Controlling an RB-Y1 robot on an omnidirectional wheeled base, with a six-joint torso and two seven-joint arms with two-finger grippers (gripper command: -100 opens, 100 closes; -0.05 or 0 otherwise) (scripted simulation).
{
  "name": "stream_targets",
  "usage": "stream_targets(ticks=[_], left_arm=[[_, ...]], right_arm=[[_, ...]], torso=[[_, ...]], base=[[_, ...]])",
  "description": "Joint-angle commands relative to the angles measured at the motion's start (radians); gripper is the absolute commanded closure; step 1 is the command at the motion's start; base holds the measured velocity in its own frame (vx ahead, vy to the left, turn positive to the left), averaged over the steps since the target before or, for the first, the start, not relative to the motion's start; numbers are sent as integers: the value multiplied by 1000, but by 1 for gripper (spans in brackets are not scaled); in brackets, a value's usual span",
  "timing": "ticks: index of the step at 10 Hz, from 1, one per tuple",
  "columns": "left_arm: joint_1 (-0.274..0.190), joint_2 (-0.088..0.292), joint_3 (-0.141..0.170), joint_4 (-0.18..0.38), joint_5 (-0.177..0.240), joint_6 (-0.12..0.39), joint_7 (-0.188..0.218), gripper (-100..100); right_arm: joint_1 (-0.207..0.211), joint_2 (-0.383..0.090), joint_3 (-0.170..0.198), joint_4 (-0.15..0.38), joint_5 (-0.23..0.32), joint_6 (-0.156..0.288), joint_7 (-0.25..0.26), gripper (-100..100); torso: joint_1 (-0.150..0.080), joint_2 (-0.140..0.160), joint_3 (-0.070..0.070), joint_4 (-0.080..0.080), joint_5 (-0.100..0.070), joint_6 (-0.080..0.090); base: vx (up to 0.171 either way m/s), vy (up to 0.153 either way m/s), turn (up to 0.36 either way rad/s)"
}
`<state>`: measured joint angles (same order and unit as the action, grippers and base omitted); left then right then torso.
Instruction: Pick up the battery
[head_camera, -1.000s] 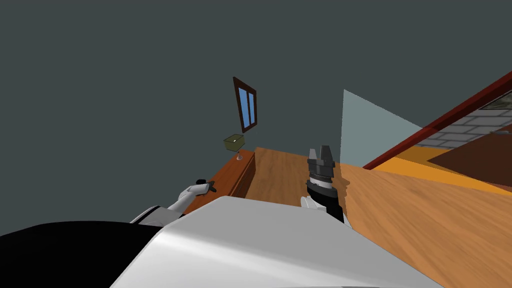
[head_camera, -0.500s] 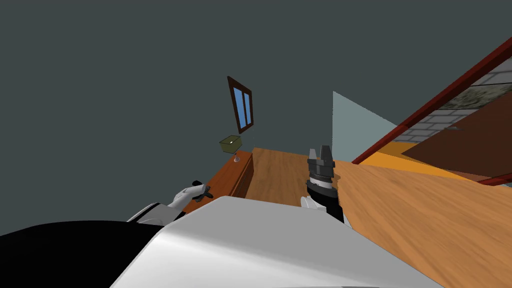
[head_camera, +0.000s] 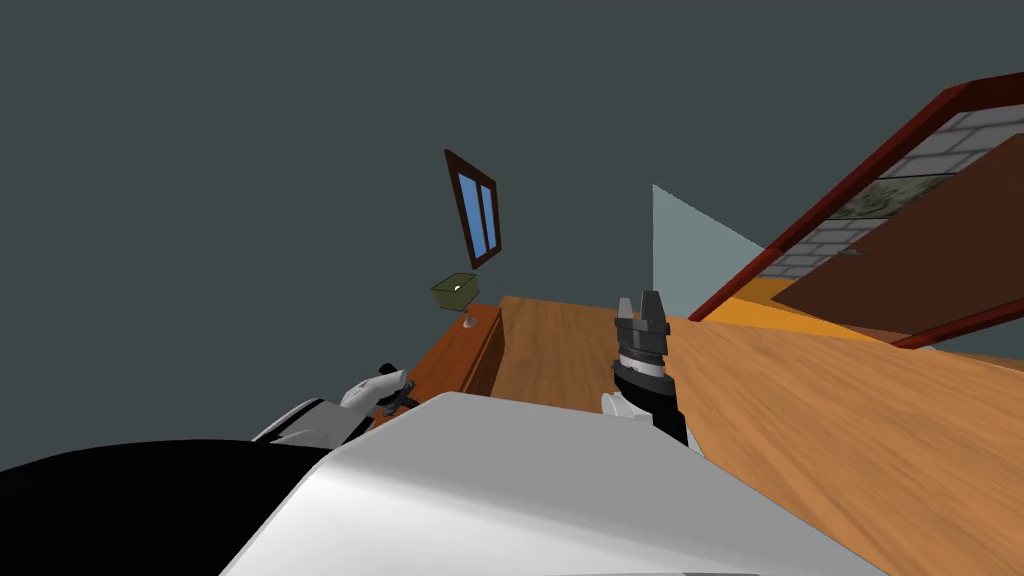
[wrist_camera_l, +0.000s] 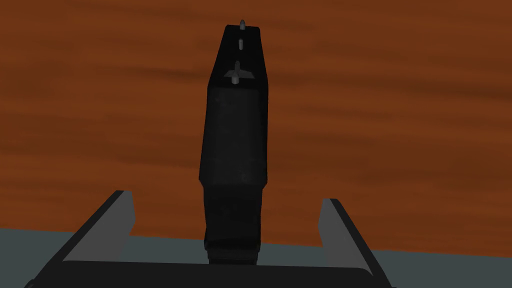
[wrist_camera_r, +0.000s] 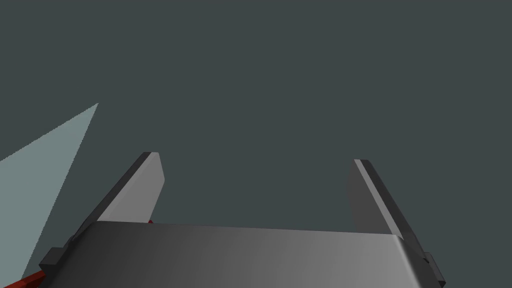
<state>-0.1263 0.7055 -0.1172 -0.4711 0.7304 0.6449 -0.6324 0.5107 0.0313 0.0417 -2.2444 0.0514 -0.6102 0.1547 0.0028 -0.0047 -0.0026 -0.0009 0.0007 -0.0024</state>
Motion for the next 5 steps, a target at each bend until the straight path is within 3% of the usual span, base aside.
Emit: stream_targets(ticks=[1, 2, 3, 5], left_arm=[[0, 0, 0, 0, 0, 0, 0, -100], [2, 1, 0, -5, -1, 5, 6, 0], [52, 9, -27, -50, -3, -36, 55, -100], [79, 9, -27, -50, -3, -36, 74, -100]], right_arm=[[0, 0, 0, 0, 0, 0, 0, 0], [0, 0, 0, 0, 0, 0, 0, 0], [0, 0, 0, 0, 0, 0, 0, 0], [0, 0, 0, 0, 0, 0, 0, 0]], torso=[[0, 0, 0, 0, 0, 0], [-1, 1, 1, 0, 0, 0], [-2, 2, 1, 0, 0, 0], [-1, -1, 0, 0, 0, 0]], base=[[8, 10, -2], [0, 0, 0], [42, -1, -244], [40, 22, -48]])
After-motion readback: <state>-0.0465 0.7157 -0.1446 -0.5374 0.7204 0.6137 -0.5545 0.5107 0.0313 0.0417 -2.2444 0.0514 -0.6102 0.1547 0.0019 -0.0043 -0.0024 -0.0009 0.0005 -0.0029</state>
